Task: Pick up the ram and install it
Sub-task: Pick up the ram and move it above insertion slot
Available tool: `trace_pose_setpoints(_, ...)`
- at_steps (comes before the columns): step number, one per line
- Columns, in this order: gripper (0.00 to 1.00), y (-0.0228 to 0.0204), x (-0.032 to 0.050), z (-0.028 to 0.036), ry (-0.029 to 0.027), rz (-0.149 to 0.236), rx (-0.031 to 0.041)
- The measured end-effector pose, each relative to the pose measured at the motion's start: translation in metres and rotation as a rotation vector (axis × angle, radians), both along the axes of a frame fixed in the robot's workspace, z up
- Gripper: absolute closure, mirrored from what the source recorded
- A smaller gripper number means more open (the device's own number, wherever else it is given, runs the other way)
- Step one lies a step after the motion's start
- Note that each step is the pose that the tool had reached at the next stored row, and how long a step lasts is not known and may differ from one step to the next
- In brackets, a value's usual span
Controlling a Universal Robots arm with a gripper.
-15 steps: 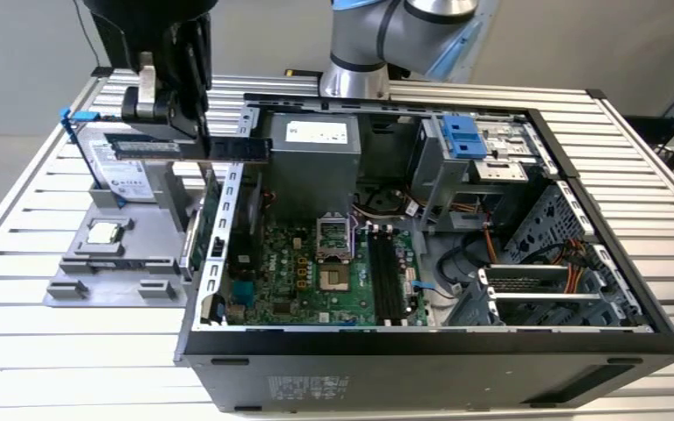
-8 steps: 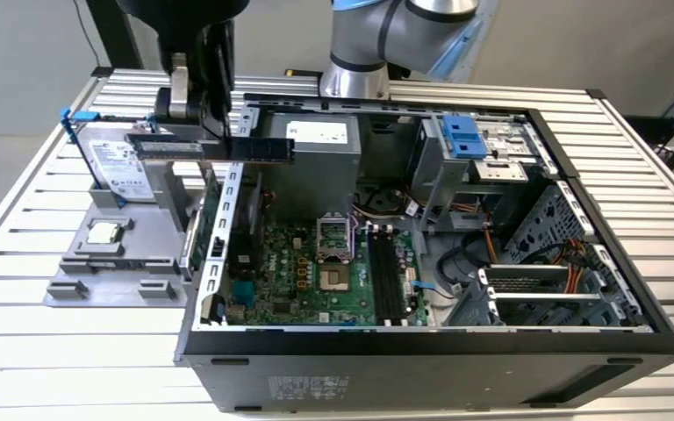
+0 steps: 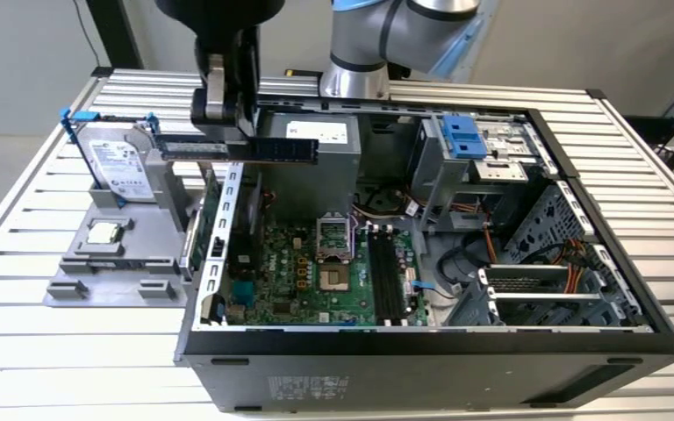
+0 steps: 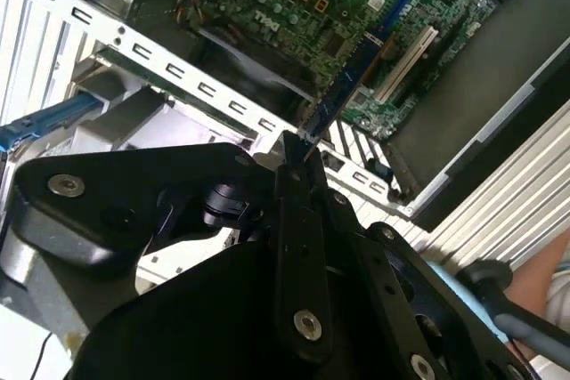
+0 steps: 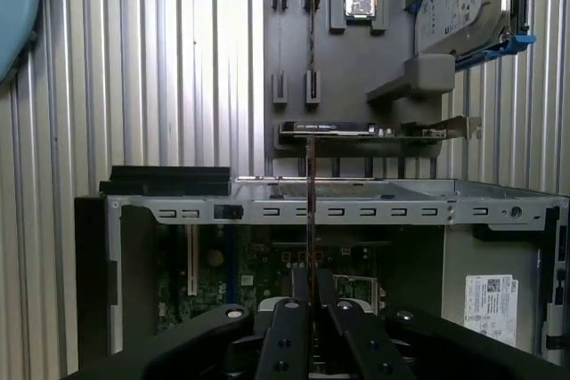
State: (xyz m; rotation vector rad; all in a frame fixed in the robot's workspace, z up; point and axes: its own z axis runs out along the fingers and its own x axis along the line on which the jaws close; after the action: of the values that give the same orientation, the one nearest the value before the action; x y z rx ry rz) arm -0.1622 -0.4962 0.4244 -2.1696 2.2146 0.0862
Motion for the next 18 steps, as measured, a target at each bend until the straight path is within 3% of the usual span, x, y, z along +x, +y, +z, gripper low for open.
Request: trace_pose_setpoints(18,1.00,0.0000,0.0476,0.0000,0.0000,0.000,-0.0001)
